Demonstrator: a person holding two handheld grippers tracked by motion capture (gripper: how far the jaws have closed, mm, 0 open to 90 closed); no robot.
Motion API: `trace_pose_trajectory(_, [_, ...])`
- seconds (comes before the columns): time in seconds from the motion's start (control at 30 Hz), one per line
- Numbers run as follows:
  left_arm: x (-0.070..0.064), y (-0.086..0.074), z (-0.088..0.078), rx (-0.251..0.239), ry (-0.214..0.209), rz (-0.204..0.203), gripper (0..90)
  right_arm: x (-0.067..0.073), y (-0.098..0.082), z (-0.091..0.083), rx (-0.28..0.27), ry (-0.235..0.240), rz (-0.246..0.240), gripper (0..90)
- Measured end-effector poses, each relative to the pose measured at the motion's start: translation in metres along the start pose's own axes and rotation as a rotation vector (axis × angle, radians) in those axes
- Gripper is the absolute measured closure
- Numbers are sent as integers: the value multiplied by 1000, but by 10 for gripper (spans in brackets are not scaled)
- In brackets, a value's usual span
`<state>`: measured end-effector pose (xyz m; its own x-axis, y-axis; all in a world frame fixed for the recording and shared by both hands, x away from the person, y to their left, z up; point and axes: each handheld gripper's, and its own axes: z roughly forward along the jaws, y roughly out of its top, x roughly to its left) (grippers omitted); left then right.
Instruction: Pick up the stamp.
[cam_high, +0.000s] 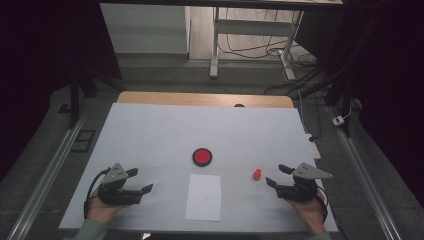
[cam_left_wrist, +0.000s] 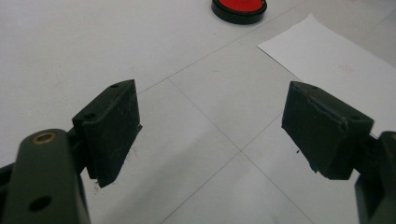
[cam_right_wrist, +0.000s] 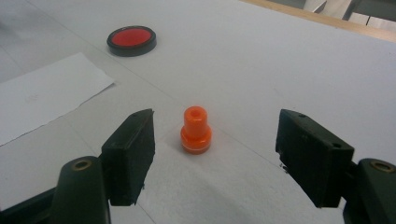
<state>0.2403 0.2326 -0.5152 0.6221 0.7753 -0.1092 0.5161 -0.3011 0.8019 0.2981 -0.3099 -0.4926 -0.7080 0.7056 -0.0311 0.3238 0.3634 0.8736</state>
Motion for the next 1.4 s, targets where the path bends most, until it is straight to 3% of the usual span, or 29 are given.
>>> trace_pose_trajectory(0.3, [-1,0,1,-5,5,-3,197,6,14,-6,6,-16,-9,294])
trace_pose_trajectory(0.7, [-4,3,2,-15,2,13,206,4,39,-5,10,-20,-3,308])
trace_pose_trajectory(1.03, [-3,3,4,-7,1,18,207,1,63,21,70,20,-2,324])
trace_pose_trajectory(1.13, [-3,5,5,-12,7,17,208,0,63,27,76,24,6,325])
trace_pose_trajectory(1.17, [-3,5,6,-11,6,17,210,1,61,32,101,29,-4,325])
trace_pose_trajectory(1.4, [-5,6,10,2,2,31,209,-2,52,37,151,41,-8,340])
